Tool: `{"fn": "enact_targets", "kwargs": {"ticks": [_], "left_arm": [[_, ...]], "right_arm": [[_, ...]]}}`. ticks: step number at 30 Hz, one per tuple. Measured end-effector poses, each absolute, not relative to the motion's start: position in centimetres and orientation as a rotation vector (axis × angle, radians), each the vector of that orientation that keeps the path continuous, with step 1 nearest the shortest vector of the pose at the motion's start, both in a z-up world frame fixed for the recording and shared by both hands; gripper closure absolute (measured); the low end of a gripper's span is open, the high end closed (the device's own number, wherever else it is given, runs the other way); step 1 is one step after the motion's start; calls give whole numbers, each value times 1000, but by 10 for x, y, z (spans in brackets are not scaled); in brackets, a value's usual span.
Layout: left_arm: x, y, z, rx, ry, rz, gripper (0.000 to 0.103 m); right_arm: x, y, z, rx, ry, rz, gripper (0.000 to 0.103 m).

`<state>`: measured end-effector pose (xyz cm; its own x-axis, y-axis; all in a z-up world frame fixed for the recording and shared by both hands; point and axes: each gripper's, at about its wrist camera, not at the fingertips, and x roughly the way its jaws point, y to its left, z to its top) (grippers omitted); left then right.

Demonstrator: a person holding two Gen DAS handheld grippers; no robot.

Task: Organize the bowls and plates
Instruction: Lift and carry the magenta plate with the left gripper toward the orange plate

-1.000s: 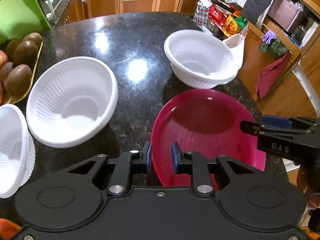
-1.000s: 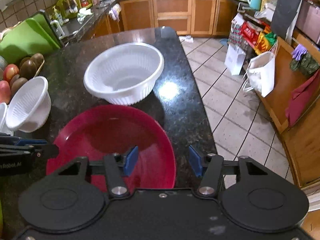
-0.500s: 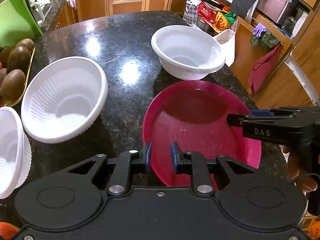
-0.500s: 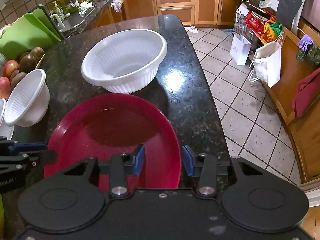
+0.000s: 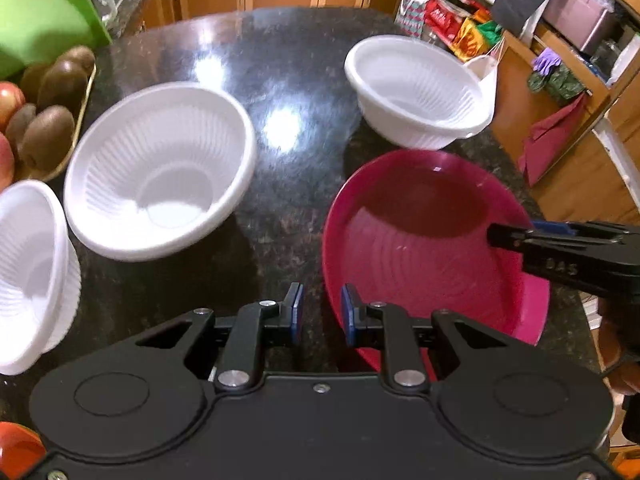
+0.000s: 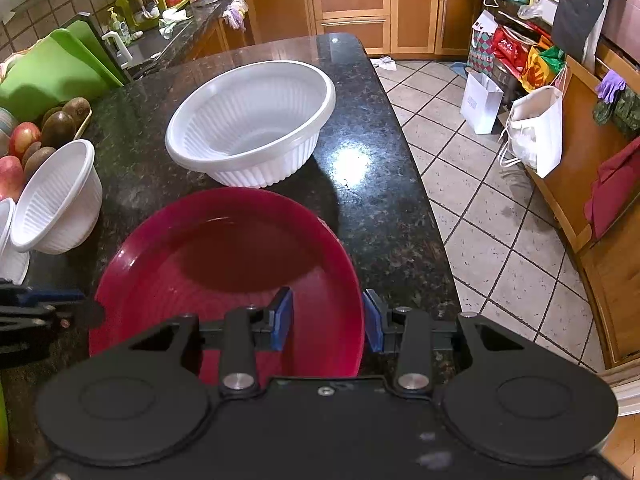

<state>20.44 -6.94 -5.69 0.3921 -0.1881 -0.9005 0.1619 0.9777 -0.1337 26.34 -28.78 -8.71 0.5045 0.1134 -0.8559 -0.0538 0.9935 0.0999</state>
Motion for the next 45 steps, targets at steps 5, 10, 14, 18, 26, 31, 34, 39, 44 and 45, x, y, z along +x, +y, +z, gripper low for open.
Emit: {"fn": "enact_targets", "kwargs": {"ticks": [5,10,14,18,26,31,34,39,44,45], "left_arm": [[207,-76,-64,-30,1170,-233,73],[205,-82,-64,-4,1165,-233,74],[202,-78,-64,-14,1168,-231,75],[195,-73,-63,-19,1178,-224,76],[169,-63,-59,-6,1187,-226,77],[150,-56,-57,-2,1196,-230,77],[137,-53,-54,17,1186,-222,77],[120,-45,-49,13,1175,-212,77],[107,-36,-44,-3,1163,-206,77],[105,-34,-43,-7,1161,-204,77]], "right_arm": [[263,-287,-87,57,1038,100,63],[261,-287,-87,58,1042,96,73],[256,-285,-87,54,1048,95,75],[248,-283,-86,68,1058,96,77],[219,-273,-82,75,1087,107,79],[198,-266,-82,89,1103,114,79],[187,-261,-80,97,1108,118,79],[168,-252,-79,93,1114,125,79],[155,-244,-74,88,1113,133,79],[153,-243,-72,86,1111,134,79]]}}
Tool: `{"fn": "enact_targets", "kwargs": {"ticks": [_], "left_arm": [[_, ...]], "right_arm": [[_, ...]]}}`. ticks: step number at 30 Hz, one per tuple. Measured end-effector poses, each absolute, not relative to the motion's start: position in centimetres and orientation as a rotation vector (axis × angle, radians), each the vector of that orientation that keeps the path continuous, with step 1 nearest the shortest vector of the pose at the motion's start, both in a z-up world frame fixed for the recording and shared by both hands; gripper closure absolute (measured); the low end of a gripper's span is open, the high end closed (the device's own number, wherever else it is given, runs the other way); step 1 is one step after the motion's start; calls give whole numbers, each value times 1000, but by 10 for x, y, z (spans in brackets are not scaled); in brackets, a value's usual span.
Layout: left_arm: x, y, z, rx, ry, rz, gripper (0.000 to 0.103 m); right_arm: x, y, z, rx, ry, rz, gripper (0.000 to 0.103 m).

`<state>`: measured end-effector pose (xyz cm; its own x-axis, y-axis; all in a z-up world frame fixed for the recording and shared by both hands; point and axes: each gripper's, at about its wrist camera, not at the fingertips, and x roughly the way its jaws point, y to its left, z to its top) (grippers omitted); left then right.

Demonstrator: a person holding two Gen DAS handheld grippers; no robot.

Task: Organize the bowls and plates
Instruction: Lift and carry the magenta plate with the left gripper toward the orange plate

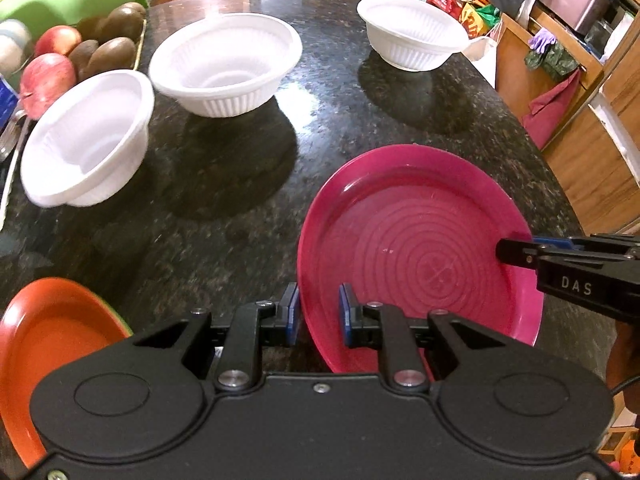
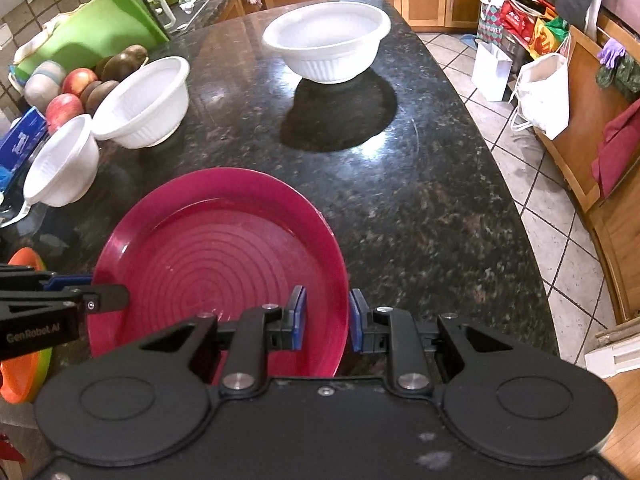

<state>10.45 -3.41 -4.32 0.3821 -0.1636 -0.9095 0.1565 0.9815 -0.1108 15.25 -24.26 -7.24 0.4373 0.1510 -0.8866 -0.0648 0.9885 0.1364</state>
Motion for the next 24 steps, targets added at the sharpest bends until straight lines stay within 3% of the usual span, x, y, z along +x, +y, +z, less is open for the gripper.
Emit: {"fn": "enact_targets", "kwargs": {"ticks": [24], "left_arm": [[44,54,-12,-121,1065,1,77]], "right_arm": [[117,-145,-25,-18,1013,340,79]]}}
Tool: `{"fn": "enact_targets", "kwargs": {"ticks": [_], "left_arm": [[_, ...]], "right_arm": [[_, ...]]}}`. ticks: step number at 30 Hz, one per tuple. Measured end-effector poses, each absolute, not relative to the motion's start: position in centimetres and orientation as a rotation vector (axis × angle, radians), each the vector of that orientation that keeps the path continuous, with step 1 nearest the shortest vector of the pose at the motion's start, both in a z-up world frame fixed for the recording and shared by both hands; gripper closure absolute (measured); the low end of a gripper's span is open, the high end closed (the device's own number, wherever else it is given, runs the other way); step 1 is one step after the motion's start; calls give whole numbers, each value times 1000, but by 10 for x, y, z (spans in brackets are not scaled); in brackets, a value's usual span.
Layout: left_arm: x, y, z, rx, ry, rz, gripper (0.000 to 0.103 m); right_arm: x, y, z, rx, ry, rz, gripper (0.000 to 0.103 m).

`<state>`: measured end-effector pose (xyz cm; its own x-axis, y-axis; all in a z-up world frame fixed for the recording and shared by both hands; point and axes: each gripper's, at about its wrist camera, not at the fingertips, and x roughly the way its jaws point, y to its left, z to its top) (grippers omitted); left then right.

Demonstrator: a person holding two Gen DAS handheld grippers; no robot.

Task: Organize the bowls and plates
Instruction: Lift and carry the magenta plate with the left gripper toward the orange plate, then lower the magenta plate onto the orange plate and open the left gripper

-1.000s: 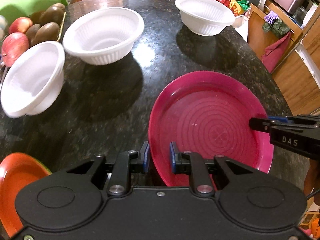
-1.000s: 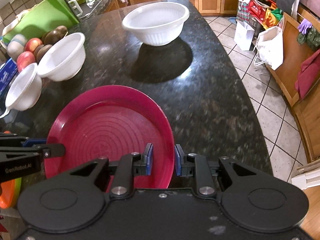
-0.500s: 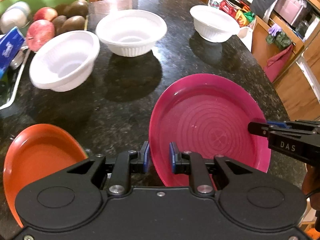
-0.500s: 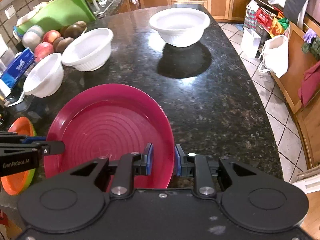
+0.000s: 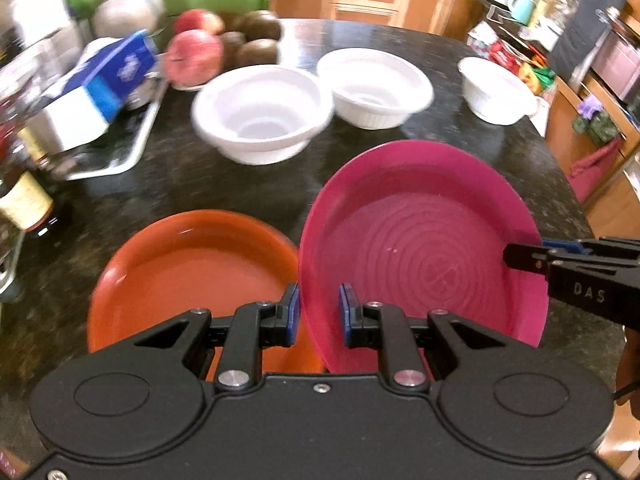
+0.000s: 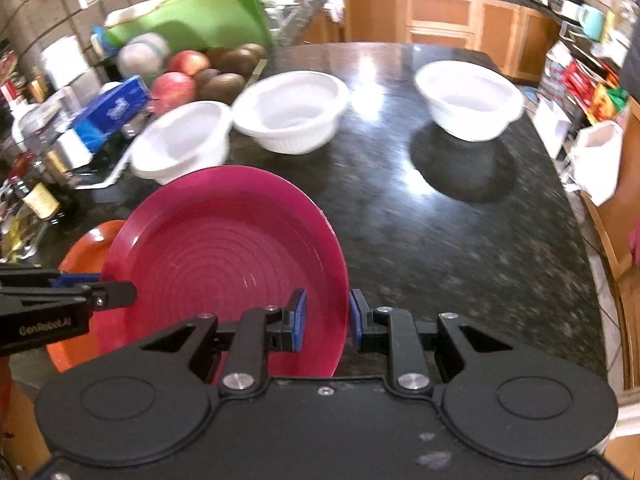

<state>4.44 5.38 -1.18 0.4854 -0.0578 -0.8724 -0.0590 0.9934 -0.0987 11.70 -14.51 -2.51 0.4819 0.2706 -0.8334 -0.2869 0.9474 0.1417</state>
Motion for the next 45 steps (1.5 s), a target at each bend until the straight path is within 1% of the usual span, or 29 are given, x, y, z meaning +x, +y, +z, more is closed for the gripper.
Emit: {"fn": "enact_targets", "kwargs": {"ticks": [9,20,30,35,45], "left_arm": [[18,110,-12,-173,1052,129,77],[-1,168,-22,-215,1059,228,77],[4,180,-33,-224,1079,209,76],[9,184,-38,-232,1098,197,76],[13,191,-41,-244,1120,207,76]], "right_arm": [[111,-75,-16,-77,999,472,79],[106,-7,-30,-144,1037,561,78],[114,8,-39,-150,1069,538,78],[115,9,-42,-141,1085,529,74],[121,12,-43,-121,1089,522,74]]}}
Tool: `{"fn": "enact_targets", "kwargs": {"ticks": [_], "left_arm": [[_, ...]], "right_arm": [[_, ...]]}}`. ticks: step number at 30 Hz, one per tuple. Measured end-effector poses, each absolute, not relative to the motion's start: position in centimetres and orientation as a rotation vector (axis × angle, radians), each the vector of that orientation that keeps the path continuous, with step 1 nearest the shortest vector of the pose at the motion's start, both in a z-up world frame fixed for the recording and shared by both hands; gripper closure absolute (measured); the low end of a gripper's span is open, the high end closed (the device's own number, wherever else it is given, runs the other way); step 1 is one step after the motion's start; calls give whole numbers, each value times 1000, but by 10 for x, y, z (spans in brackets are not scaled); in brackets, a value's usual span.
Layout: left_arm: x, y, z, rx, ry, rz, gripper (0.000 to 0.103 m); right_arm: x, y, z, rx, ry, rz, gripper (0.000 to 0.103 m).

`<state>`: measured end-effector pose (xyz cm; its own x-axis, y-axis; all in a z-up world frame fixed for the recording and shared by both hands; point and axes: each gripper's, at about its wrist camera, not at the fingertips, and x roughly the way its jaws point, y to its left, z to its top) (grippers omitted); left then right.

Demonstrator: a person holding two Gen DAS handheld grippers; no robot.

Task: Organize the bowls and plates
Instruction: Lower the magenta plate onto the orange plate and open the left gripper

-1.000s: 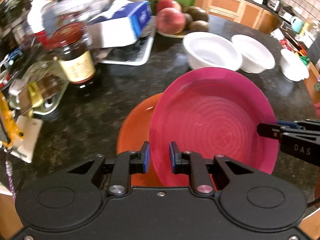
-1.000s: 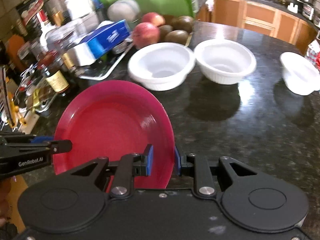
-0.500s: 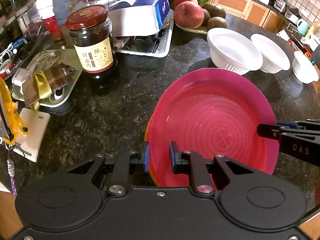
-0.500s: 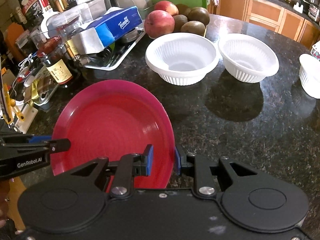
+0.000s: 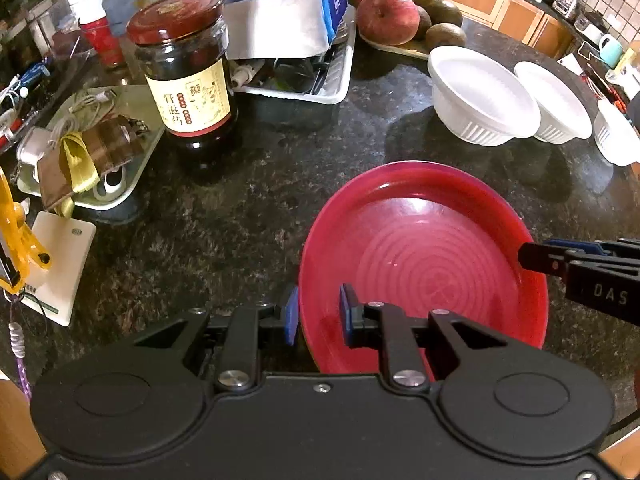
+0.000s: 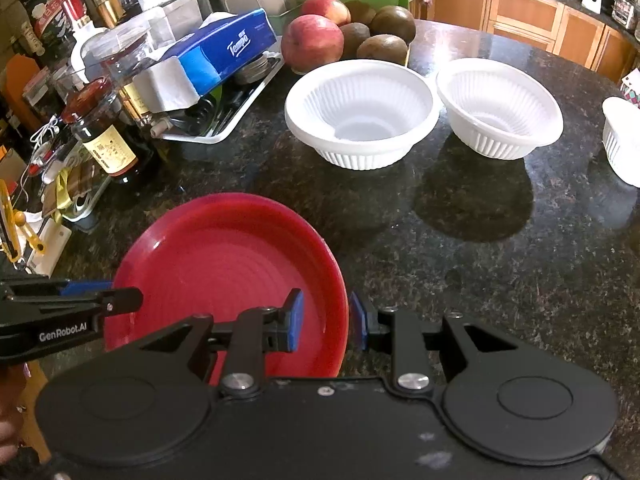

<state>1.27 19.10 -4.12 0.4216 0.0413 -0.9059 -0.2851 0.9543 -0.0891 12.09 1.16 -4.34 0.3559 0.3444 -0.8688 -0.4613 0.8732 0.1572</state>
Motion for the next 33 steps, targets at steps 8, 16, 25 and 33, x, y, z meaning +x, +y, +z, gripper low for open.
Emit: {"fn": "enact_targets", "kwargs": {"ticks": [8,16,25,33], "left_arm": [[14,191,-42,-244,1124,212,76],[12,187,-35,-224,1106,227,76],[12,173,-26,-206,1082,197,76],[15,152,-18,-172,1063,154,76]], "right_arm": [[124,9,-41,-100,1077,501,68],[126,3,-38,-82,1062,489,65],[122,-11,-36,-62,1051,481,62],[115,-35,-31,12,1026,461,59]]}}
